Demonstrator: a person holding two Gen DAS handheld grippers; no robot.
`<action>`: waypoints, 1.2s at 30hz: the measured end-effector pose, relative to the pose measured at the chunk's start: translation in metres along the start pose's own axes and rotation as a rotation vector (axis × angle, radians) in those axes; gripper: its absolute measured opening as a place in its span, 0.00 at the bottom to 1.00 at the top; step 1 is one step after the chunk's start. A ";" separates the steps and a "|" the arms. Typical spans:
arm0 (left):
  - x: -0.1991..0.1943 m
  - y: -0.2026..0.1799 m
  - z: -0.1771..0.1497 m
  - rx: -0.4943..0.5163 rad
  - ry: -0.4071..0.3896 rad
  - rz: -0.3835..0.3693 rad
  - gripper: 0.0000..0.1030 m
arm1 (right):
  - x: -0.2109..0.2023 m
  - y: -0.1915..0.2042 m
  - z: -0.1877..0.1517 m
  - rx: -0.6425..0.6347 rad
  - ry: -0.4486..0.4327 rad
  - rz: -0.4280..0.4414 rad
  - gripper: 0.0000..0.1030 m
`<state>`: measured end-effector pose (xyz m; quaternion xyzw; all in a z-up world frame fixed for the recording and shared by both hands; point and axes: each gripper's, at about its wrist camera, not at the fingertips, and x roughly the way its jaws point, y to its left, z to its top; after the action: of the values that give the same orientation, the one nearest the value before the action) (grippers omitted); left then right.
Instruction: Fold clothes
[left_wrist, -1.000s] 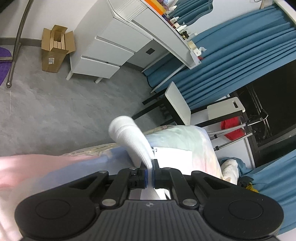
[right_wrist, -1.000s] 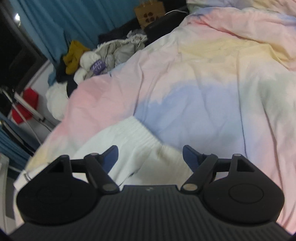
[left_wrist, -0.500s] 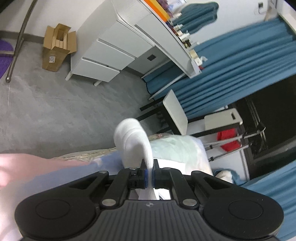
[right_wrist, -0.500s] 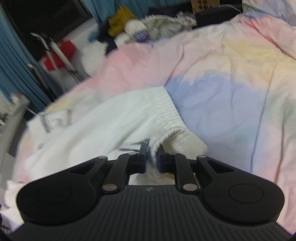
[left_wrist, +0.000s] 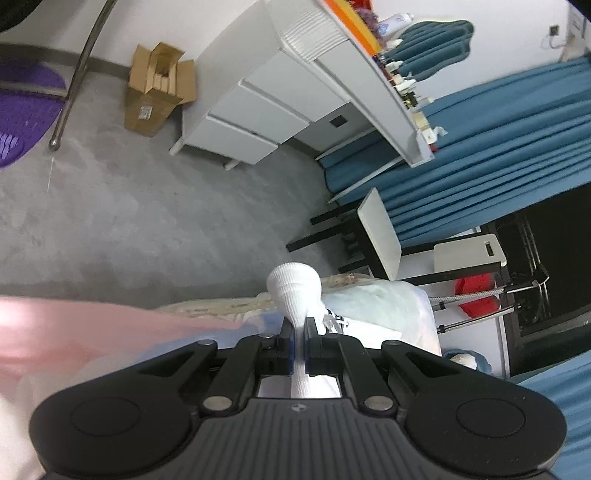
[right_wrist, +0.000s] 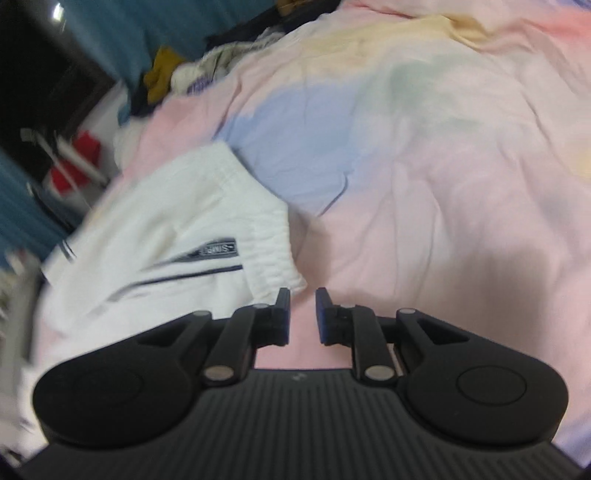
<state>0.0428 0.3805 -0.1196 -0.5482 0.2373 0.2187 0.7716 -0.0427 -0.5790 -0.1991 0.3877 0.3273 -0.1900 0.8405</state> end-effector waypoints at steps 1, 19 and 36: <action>0.000 0.002 0.001 -0.010 0.003 -0.001 0.05 | -0.005 -0.002 0.001 0.041 -0.002 0.033 0.18; 0.003 -0.012 -0.003 0.066 -0.021 0.021 0.05 | 0.080 0.057 0.020 0.403 0.055 -0.172 0.79; -0.002 0.001 0.016 -0.042 0.035 -0.174 0.03 | 0.020 0.117 0.073 0.180 -0.285 0.261 0.24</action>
<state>0.0427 0.3955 -0.1150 -0.5864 0.1974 0.1462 0.7719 0.0684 -0.5630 -0.1160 0.4694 0.1338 -0.1607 0.8579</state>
